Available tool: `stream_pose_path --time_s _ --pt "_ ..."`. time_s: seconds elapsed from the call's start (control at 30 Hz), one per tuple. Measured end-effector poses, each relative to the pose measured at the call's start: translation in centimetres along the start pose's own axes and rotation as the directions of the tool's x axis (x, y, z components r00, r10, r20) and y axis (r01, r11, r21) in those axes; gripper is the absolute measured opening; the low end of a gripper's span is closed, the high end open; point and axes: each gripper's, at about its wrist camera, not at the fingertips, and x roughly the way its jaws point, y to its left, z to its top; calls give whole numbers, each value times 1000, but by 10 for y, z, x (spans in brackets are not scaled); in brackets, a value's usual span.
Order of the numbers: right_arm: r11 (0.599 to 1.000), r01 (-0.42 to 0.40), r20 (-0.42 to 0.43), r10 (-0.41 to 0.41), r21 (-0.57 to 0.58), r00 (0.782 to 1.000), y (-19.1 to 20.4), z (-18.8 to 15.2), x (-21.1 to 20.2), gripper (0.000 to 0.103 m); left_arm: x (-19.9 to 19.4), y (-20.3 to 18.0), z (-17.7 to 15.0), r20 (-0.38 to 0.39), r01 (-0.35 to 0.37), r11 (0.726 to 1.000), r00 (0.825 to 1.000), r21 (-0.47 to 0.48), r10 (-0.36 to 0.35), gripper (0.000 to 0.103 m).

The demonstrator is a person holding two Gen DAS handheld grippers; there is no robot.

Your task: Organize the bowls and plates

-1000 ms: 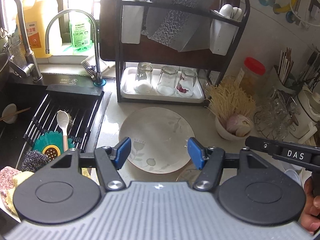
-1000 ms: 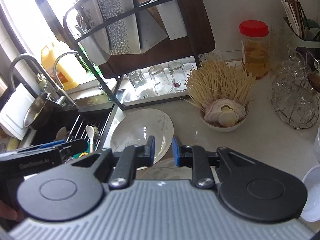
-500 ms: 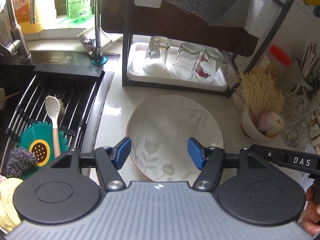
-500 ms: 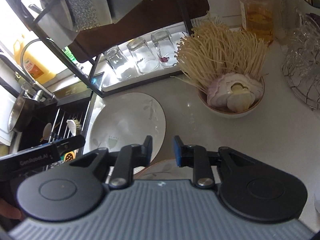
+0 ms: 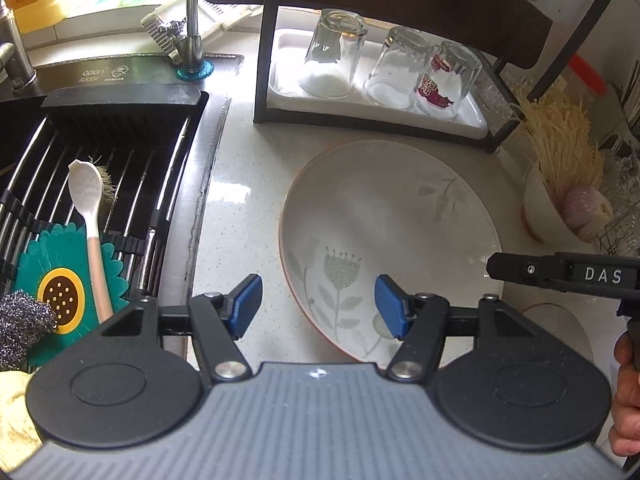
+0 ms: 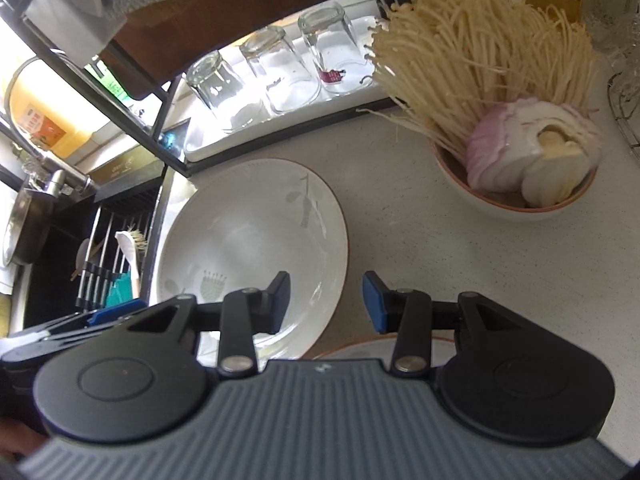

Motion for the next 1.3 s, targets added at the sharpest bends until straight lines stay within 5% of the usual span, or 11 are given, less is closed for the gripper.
stream_pose_path --time_s 0.13,0.47,0.6,1.3 --pt "1000 20 -1 -20 7 1000 2 3 11 42 15 8 8 -9 27 1000 1000 -5 -28 66" --pt "999 51 -14 -51 5 999 8 6 29 23 38 27 21 -18 69 995 997 -78 -70 37" --pt "998 55 -5 -55 -12 998 10 6 31 23 40 27 22 -13 78 995 997 -58 -79 25" --pt "998 37 63 -34 -56 997 20 8 -1 24 11 24 30 11 95 995 995 -9 -95 23"
